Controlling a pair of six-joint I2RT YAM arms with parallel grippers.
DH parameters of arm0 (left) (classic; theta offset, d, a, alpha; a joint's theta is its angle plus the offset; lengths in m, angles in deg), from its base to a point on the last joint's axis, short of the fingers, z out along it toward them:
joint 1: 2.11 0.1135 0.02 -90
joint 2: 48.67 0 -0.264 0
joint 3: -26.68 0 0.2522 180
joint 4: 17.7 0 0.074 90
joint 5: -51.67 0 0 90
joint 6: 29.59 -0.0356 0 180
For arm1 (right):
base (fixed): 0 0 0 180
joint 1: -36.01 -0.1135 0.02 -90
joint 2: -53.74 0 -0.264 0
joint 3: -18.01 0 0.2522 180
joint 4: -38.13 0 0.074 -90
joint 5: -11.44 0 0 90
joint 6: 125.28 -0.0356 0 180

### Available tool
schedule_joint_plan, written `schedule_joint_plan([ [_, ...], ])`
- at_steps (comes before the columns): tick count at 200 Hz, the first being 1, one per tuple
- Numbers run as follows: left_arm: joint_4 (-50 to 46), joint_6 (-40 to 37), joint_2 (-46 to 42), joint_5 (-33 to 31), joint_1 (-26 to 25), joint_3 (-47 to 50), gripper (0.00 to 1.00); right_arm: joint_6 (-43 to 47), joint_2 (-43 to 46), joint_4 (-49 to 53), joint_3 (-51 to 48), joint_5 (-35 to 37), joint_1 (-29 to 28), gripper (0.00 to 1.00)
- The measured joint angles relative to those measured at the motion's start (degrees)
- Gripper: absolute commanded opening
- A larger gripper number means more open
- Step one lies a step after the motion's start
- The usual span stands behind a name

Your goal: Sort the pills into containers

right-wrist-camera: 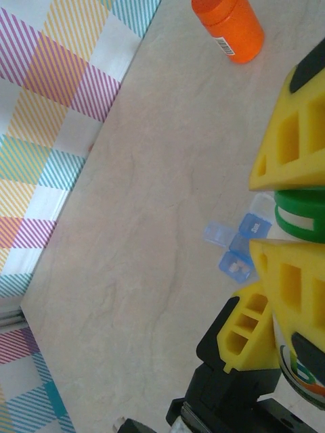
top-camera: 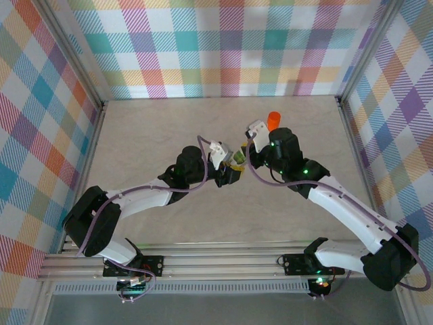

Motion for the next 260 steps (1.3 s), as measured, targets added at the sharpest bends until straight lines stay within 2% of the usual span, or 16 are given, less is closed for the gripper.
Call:
schedule_joint_plan([
  [21,0.02,-0.24,-0.37,1.68,0.0,1.11,0.0,-2.54,0.0,1.25,2.12,0.66,1.16,0.0],
  [25,0.0,-0.24,-0.48,1.9,0.0,1.33,0.0,-3.37,0.02,1.44,2.6,0.63,1.51,0.07],
  [32,0.04,-0.26,-0.61,2.38,0.0,1.6,0.0,-5.4,0.04,1.84,3.34,0.55,1.95,0.3],
  [37,0.2,-0.24,-0.66,2.56,0.0,1.75,0.0,-6.64,0.07,2.05,3.89,0.55,2.25,0.4],
  [59,1.73,-0.24,-0.81,2.62,0.0,2.32,0.0,-13.99,0.04,4.39,6.6,0.48,2.71,0.68],
  [73,3.65,-0.24,-1.27,2.51,0.0,3.48,0.0,-19.3,-0.17,6.19,8.31,-0.04,2.89,0.75],
  [108,7.06,-0.26,-2.34,1.07,0.0,5.14,0.0,-31.47,-2.67,8.11,9.16,-5.88,3.52,0.74],
  [143,9.29,-0.26,-3.52,-0.42,0.0,5.16,0.0,-39.1,-5.29,7.54,7.02,-12.68,3.52,0.72],
  [189,9.31,-0.46,-3.72,-2.03,0.0,5.2,0.0,-43.71,-5.99,4.66,5.64,-19.02,3.52,0.48],
  [212,9.18,-0.48,-3.72,-2.56,0.0,5.14,0.0,-44.68,-6.49,3.56,5.62,-20.79,3.85,0.3],
  [222,8.87,-0.44,-3.69,-2.54,0.0,5.05,0.17,-45.59,-6.73,3.02,5.62,-21.4,4.07,0.24],
  [235,7.69,-0.55,-3.54,-2.49,0.0,4.33,0.5,-45.59,-6.95,2.58,5.62,-21.62,4.33,0.2],
  [246,6.93,-1.09,-3.34,-2.58,0.0,3.63,0.82,-45.62,-6.93,2.27,5.62,-21.64,4.59,0.18],
  [248,6.88,-1.14,-3.3,-2.62,0.0,3.54,0.95,-45.62,-6.93,2.16,5.62,-21.68,4.61,0.18],
  [249,6.88,-1.14,-3.3,-2.64,0.0,3.5,0.97,-45.59,-6.91,2.16,5.62,-21.7,4.61,0.18],
  [260,6.93,-1.6,-3.19,-2.89,-0.07,3.1,1.0,-45.62,-6.88,2.1,5.6,-21.7,4.35,0.17],
])
